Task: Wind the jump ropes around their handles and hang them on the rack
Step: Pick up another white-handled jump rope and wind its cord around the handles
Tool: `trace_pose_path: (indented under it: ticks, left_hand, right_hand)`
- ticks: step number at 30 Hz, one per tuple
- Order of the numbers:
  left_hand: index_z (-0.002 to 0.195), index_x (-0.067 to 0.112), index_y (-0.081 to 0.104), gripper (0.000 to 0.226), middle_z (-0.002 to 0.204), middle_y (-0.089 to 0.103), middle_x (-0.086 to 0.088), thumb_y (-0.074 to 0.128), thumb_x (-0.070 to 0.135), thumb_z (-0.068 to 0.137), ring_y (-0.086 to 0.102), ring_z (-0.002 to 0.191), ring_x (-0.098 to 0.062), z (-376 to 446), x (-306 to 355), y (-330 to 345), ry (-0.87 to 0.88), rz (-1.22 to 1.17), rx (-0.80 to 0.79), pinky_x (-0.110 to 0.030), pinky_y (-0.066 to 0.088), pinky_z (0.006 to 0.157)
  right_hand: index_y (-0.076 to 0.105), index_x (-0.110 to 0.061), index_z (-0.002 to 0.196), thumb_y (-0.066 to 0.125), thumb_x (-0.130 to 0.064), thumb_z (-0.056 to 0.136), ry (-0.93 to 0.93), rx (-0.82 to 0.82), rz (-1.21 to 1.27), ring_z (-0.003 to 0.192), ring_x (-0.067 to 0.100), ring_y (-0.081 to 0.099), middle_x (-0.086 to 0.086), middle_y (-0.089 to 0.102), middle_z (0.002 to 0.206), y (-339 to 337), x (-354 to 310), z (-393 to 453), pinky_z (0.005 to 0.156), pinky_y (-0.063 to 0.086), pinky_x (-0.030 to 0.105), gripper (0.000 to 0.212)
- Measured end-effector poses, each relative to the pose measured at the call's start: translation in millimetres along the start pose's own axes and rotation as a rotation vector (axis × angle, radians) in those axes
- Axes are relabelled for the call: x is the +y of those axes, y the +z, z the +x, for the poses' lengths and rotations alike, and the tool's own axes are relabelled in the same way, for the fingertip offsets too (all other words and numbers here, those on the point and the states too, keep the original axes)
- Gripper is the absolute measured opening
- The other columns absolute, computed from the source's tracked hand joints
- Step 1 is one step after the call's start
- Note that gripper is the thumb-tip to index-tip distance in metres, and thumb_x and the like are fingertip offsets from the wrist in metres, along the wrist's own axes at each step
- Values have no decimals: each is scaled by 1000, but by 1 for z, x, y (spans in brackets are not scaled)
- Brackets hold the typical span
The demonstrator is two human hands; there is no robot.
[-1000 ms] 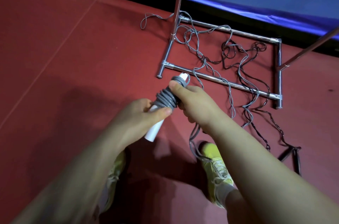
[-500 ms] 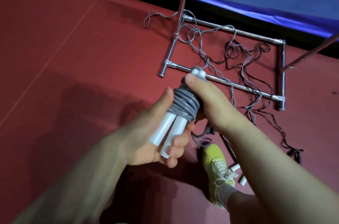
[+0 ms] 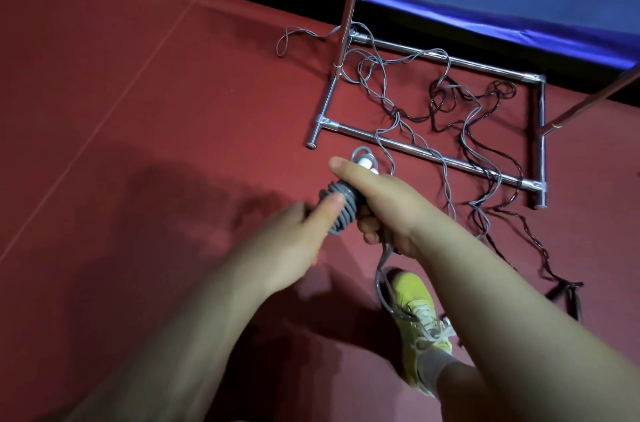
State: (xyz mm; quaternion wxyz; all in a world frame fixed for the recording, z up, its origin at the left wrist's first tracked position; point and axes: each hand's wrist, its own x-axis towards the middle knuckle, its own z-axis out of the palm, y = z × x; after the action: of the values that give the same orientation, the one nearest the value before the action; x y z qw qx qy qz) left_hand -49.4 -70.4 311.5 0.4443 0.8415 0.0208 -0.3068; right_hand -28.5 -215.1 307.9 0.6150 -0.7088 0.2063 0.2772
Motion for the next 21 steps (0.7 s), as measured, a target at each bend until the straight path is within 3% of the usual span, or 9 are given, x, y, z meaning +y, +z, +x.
trace_pose_path:
  ticks: [3,5,11,16,18,21]
  left_hand:
    - [68,21,56,57,51,56,0,25,65,89,50,46,-18,1,4,-1,-91,-233,-78,-27,41,51]
    - [67,21,60,55,52,61,1,28,59,92,54,46,-15,2,6,-2,-77,-243,-95,-26,44,52]
    - [77,21,67,47,69,73,0,39,56,90,63,56,-12,1,7,-7,-150,-241,-211,-26,50,61]
    - [77,23,66,28,75,74,1,60,48,86,67,64,-10,4,4,-7,-112,-253,-98,-26,52,66]
    - [79,20,65,41,82,74,-3,67,59,69,69,78,-19,6,0,-6,-97,-184,-37,-40,52,80]
    - [86,18,60,68,83,70,-6,57,72,45,64,78,-24,5,0,-6,-68,-40,14,-50,49,82]
  right_hand:
    - [39,-29,57,56,-43,92,-90,5,-12,39,14,29,-9,32,33,0,-2,0,38,26,19,41]
    - [40,-25,50,65,-54,79,-153,22,29,39,13,27,-6,29,41,-3,0,0,40,24,21,48]
    - [44,-21,59,56,-67,79,-46,-44,-79,41,16,33,0,34,48,-8,10,1,44,28,26,51]
    - [48,-20,64,55,-72,73,14,-42,-88,41,15,39,-3,38,47,-9,7,1,58,36,31,53]
    - [49,-20,62,53,-72,75,20,-12,-154,45,17,46,-1,44,49,-8,6,-1,59,37,26,54]
    - [53,-21,64,54,-72,75,43,11,-144,48,16,49,-1,49,54,-6,9,1,56,35,24,52]
